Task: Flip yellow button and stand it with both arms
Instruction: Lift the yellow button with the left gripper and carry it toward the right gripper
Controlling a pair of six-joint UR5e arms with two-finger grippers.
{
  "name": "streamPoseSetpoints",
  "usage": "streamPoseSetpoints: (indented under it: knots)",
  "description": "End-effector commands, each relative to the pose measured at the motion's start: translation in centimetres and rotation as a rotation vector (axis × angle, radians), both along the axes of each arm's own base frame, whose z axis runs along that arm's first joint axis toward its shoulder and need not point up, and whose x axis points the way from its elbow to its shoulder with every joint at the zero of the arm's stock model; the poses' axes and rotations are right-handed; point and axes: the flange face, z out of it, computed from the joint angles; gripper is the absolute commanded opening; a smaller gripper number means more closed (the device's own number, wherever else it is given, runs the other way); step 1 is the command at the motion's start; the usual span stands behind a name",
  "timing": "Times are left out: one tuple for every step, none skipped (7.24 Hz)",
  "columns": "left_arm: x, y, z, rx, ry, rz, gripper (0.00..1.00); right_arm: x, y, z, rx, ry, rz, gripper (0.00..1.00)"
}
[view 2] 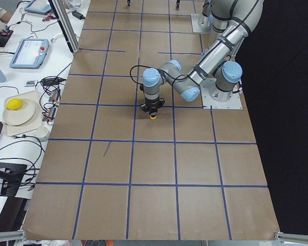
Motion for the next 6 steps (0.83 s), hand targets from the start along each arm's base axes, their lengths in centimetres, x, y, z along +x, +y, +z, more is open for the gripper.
streamPoseSetpoints:
  knots:
    - [-1.1,-0.2,1.7,-0.021,0.041,0.045,0.17,0.0,0.0,0.0,0.003,0.003,0.000,1.00]
    - [-3.0,0.1,2.7,-0.009,0.148,0.148,0.17,0.0,0.0,0.0,0.000,0.002,0.000,1.00]
    - [-6.3,0.3,5.2,0.041,0.281,0.274,0.17,0.0,-0.1,0.0,-0.005,0.004,0.000,1.00]
    - [-10.9,-0.1,8.9,0.126,0.392,0.383,0.16,0.0,-0.1,-0.1,0.000,-0.017,-0.003,1.00]
    - [-15.2,-1.0,12.5,0.216,0.525,0.486,0.16,-0.2,-0.3,0.0,-0.001,-0.019,-0.056,1.00]
    - [-19.1,-1.7,15.6,0.327,0.677,0.591,0.16,-0.1,-0.7,0.3,0.004,-0.096,-0.162,1.00]
